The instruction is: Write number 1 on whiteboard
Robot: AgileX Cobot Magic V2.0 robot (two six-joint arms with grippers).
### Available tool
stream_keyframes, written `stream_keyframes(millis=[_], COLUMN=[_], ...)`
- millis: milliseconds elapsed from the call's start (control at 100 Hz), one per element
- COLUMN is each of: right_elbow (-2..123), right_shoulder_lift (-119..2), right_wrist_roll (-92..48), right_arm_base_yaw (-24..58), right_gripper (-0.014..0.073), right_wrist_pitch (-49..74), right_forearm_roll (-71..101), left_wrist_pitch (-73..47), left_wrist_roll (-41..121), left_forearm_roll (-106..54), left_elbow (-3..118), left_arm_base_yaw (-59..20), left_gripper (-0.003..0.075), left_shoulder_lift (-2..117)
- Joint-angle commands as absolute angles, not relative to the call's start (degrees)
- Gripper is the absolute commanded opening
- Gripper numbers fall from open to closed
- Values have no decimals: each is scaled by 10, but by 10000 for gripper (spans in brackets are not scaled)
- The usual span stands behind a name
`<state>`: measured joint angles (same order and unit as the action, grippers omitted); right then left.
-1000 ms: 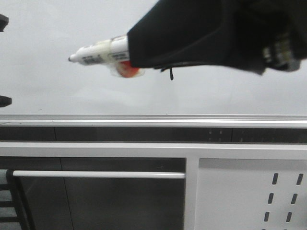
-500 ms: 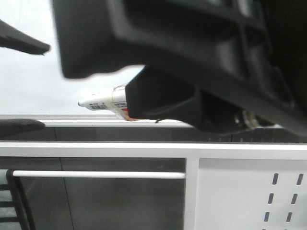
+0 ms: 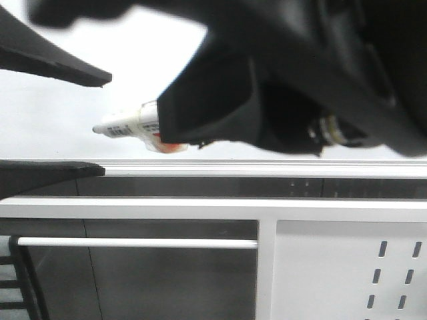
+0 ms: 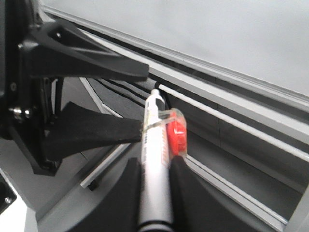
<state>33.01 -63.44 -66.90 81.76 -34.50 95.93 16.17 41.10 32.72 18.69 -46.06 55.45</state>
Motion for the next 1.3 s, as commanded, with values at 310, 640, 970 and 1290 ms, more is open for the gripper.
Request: stream_keyframes(millis=[310,640,970,1290], right_elbow=[350,351,351,351], right_shoulder_lift=[-627,-627,-627,-627], right_wrist_roll=[-678,-678,-678,-678], right_arm_base_yaw=[816,816,816,816], right_gripper=[-61,-61,-61,-61], right_wrist_pitch=[-329,-323,-323,-308], right_forearm_roll=[941,941,940,936], left_wrist_pitch=[214,218,218,218], left_wrist_roll=[408,410,417,417], left_forearm_roll=[320,320,341,345], left_elbow=[209,209,209,209], left_arm_base_yaw=[-463,-463,-463,-463], left_gripper=[358,357,196,105], left_shoulder_lift=[566,566,566,566])
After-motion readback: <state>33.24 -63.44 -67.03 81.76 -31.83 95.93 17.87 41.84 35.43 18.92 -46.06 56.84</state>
